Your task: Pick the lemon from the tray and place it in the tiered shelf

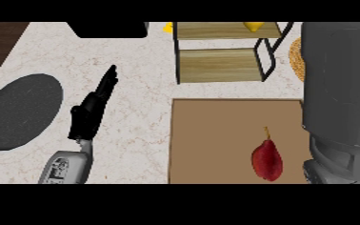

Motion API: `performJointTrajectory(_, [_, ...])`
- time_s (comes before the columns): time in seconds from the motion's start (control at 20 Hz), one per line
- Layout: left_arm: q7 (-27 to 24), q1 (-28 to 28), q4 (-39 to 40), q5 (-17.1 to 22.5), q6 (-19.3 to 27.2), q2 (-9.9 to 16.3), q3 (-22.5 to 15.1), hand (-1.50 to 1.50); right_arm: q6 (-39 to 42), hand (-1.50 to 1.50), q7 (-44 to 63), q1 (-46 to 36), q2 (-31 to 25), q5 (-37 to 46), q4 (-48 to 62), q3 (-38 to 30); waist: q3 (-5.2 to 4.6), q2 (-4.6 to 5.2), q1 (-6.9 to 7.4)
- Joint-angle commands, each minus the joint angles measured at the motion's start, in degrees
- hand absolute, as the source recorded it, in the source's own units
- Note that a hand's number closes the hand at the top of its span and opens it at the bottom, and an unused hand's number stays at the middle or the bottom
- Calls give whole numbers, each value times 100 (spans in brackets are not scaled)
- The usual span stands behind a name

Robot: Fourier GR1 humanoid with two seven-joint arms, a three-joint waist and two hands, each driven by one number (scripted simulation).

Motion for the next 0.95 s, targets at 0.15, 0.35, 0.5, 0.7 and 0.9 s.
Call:
performJointTrajectory(0.15, [-15,96,-80,-46,73,23,60,0,1058,-150,1017,491,-517,-196,-1522,-692,2,-26,-86])
performJointTrajectory(0.35, [17,76,8,131,-56,120,226,0,2368,-150,1517,1128,-592,-642,-2572,-897,2,-67,-249])
performJointTrajectory(0.5, [100,129,-98,-6,142,10,156,0,3282,-150,1384,1448,-1183,-1437,-3123,-1423,9,-75,-295])
performJointTrajectory(0.7, [209,200,-336,68,46,113,200,0,4204,-150,1361,2351,-1435,-2158,-3985,-1904,14,-103,-342])
performJointTrajectory(0.9, [79,447,-485,112,-101,168,148,0,4663,-150,1484,3024,-1371,-3351,-4916,-2765,13,-86,-272])
